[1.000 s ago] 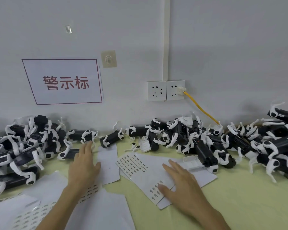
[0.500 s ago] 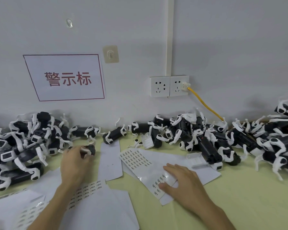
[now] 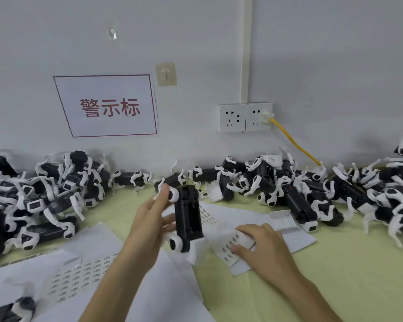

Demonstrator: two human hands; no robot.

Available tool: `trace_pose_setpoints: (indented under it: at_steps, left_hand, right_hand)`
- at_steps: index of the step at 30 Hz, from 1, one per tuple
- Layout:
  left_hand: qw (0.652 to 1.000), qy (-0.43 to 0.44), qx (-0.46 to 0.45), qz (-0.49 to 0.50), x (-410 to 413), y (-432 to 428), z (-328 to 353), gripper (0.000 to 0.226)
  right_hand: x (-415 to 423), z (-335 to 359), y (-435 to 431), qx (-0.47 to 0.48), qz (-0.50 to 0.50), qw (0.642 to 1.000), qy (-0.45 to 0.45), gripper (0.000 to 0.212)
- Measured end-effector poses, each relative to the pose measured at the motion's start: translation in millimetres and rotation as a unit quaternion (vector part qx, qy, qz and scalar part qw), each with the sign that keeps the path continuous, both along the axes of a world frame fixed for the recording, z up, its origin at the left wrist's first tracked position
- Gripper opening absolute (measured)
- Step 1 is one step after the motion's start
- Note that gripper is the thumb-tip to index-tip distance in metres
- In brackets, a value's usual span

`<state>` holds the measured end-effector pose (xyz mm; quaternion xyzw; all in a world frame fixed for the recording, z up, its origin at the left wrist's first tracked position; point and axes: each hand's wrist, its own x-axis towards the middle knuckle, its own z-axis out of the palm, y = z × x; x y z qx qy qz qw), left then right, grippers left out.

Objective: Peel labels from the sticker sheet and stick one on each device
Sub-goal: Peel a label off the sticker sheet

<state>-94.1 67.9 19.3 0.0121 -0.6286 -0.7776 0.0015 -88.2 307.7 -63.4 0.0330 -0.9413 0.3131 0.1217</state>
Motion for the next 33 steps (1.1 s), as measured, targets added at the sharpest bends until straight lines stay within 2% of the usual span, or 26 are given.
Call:
trace_pose_setpoints:
  at_steps: [3, 6, 10, 12, 15, 19, 22, 26, 29, 31, 33]
  left_hand:
    - [0.993, -0.110, 0.032, -0.042, 8, 5, -14, 0.074]
    - [0.978, -0.192, 0.013, -0.080, 8, 5, -26, 0.087]
    - [0.976, -0.196, -0.016, -0.098, 9, 1, -36, 0.081]
    - [0.980, -0.173, -0.019, -0.101, 12, 4, -40, 0.071]
    - [0.988, -0.114, -0.074, -0.067, 17, 15, -45, 0.046]
    - [0.991, -0.066, -0.117, -0.007, 17, 26, -51, 0.034]
    - [0.978, 0.007, -0.200, 0.059, 15, 25, -53, 0.032]
    - [0.960, 0.092, -0.245, 0.104, 18, 26, -49, 0.043]
    - [0.919, 0.173, -0.327, 0.138, 22, 24, -47, 0.052]
    - [0.907, 0.212, -0.342, 0.122, 23, 23, -41, 0.052]
    - [0.930, 0.219, -0.291, 0.046, 26, 25, -36, 0.047]
  right_hand:
    - [1, 1, 0, -0.014, -0.005, 1.000, 0.012, 0.027]
    - [-1, 1, 0, -0.033, -0.020, 0.999, 0.033, 0.017]
    - [-5, 2, 0, -0.069, -0.033, 0.991, 0.110, 0.018]
    - [-6, 2, 1, -0.111, -0.037, 0.981, 0.156, 0.016]
    - [-4, 5, 1, -0.158, -0.043, 0.961, 0.221, 0.010]
    - [0, 9, -4, -0.162, -0.048, 0.940, 0.297, 0.020]
    - [1, 11, -9, -0.160, -0.034, 0.932, 0.324, 0.022]
    - [7, 19, -11, -0.156, -0.025, 0.917, 0.366, 0.020]
    - [9, 24, -12, -0.130, -0.012, 0.908, 0.397, 0.020]
    - [10, 24, -13, -0.107, -0.011, 0.906, 0.408, 0.022]
    - [12, 23, -17, -0.098, -0.006, 0.908, 0.407, 0.025]
